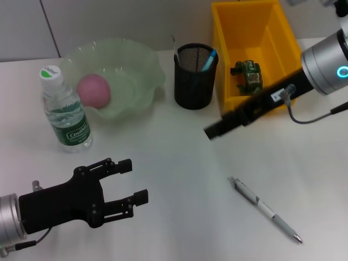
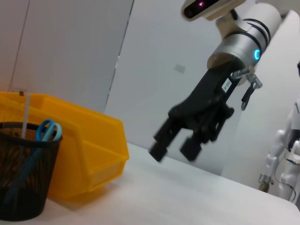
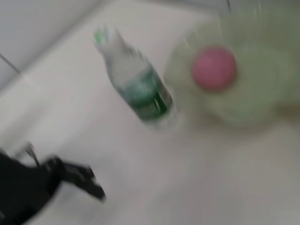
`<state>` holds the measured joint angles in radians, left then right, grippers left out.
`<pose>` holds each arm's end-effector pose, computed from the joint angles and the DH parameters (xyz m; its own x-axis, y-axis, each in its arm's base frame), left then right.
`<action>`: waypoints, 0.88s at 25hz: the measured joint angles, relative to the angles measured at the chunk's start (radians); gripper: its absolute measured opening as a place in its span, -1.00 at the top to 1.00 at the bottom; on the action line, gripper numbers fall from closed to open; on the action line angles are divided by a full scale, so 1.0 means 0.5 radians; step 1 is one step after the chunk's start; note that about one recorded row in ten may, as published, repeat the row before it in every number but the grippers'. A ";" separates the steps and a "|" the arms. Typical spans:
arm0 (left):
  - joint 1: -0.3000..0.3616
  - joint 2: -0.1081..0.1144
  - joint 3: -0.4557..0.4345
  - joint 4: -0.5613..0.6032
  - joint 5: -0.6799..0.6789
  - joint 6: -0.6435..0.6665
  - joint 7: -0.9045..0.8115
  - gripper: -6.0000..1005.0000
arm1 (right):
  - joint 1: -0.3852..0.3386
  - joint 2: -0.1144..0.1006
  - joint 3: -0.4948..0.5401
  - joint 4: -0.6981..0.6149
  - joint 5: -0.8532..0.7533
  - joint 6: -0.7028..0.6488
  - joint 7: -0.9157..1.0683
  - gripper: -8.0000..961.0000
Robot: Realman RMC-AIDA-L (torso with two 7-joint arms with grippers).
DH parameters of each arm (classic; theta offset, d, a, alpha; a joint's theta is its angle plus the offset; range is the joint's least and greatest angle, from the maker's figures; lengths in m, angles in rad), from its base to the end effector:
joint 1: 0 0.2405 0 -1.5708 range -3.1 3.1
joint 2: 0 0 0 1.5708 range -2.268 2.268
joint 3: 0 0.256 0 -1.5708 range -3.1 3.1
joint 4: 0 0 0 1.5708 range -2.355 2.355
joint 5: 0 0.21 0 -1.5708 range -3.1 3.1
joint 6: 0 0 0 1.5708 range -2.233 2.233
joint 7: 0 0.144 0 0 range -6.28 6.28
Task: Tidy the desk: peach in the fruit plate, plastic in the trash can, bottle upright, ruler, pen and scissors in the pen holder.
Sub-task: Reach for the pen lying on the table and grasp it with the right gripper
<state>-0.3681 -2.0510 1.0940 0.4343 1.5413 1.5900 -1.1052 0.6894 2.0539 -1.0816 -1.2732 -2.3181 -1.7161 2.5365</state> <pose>-0.2759 0.2639 -0.0401 0.7044 0.3026 0.6421 0.4166 -0.9087 -0.0287 0.1519 0.3632 0.0345 0.6928 -0.7204 -0.0328 -0.7147 -0.6800 -0.1638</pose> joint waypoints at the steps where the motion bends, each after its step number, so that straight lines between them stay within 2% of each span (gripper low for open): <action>1: 0.003 0.004 0.006 0.015 0.007 0.009 0.005 -0.62 | 0.038 0.000 -0.007 0.012 -0.085 -0.062 0.052 -0.49; 4: 0.005 0.006 0.012 0.037 0.026 0.023 0.016 -0.61 | 0.148 0.009 -0.044 0.093 -0.333 -0.190 0.172 -0.48; 7: 0.007 0.007 0.010 0.038 0.030 0.019 0.048 -0.61 | 0.272 0.044 -0.106 0.276 -0.577 -0.251 0.227 -0.47; 13: 0.009 0.011 0.001 0.039 0.031 0.005 0.055 -0.61 | 0.319 0.051 -0.307 0.441 -0.633 -0.220 0.280 -0.43; 22: 0.006 0.012 -0.003 0.037 0.031 -0.012 0.055 -0.61 | 0.302 0.059 -0.553 0.494 -0.738 -0.101 0.362 -0.38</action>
<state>-0.3652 -2.0448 1.0923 0.4528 1.5571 1.5843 -1.0775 0.8403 2.0836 -1.3581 -1.0263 -2.6870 -1.7665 2.7176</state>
